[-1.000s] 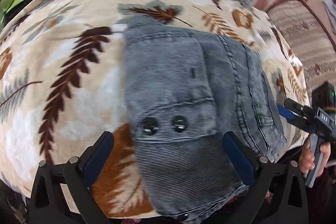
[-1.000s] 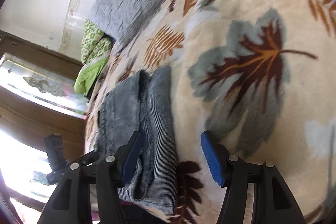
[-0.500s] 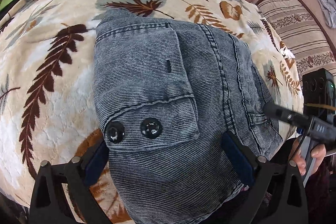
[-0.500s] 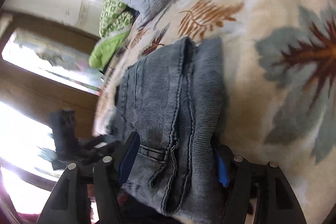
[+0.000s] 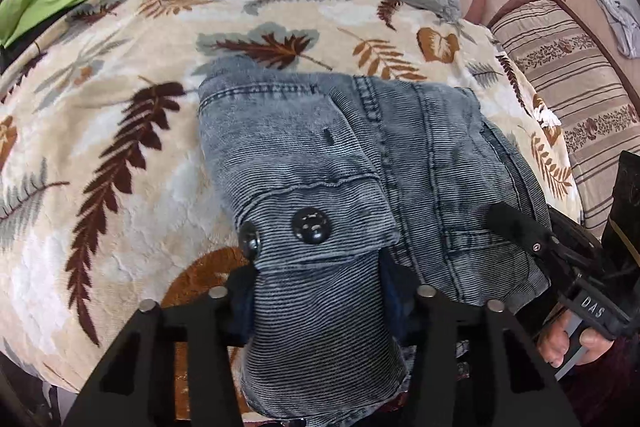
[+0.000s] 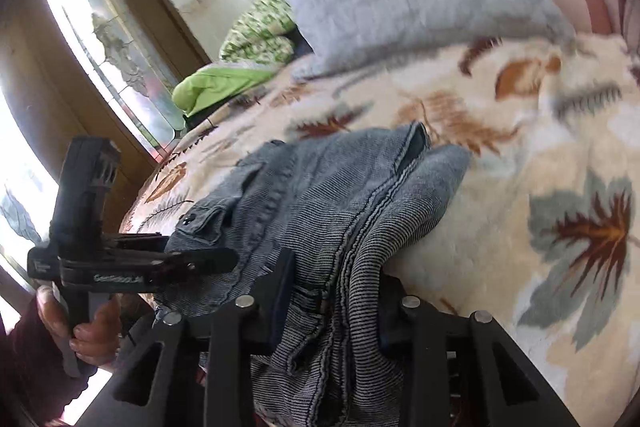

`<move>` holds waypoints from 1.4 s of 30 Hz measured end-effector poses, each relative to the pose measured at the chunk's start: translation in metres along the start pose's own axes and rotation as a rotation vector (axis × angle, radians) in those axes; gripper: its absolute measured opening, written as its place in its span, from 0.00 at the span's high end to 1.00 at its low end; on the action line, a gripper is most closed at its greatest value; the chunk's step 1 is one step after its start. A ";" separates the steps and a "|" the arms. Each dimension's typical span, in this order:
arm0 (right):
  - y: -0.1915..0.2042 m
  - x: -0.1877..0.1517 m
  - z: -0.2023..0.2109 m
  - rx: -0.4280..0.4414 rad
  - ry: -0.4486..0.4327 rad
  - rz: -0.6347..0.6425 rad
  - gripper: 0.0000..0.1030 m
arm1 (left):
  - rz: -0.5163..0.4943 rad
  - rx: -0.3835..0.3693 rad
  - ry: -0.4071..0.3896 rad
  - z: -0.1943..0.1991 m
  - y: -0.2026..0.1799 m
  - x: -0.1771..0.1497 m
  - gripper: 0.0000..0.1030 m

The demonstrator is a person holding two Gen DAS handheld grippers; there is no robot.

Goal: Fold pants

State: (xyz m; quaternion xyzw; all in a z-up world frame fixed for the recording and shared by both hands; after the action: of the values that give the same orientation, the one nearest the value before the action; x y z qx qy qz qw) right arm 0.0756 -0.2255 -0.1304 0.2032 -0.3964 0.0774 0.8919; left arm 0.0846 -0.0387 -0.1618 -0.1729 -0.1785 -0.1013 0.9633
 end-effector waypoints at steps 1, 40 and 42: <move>0.004 0.002 0.001 -0.008 -0.013 0.018 0.67 | -0.006 0.003 -0.005 0.002 -0.001 0.000 0.56; -0.067 0.049 -0.085 -0.152 0.126 -0.109 0.42 | -0.036 0.251 -0.055 -0.043 0.002 0.079 0.35; -0.065 0.050 -0.080 -0.159 0.123 -0.096 0.42 | -0.038 0.253 -0.078 -0.032 0.002 0.075 0.35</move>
State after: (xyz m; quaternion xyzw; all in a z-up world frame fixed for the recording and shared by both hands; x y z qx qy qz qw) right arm 0.1825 -0.2518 -0.1616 0.1455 -0.3357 0.0150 0.9306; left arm 0.1639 -0.0586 -0.1618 -0.0504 -0.2305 -0.0897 0.9676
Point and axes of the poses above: each gripper's, at about its wrist camera, not at the fingertips, and z roughly against the way its jaws point, y to its left, x to its top, the point moved 4 cm from there along -z, roughly the way its jaws point, and after that the axes turned 10 degrees about z, right-handed, at the moved point
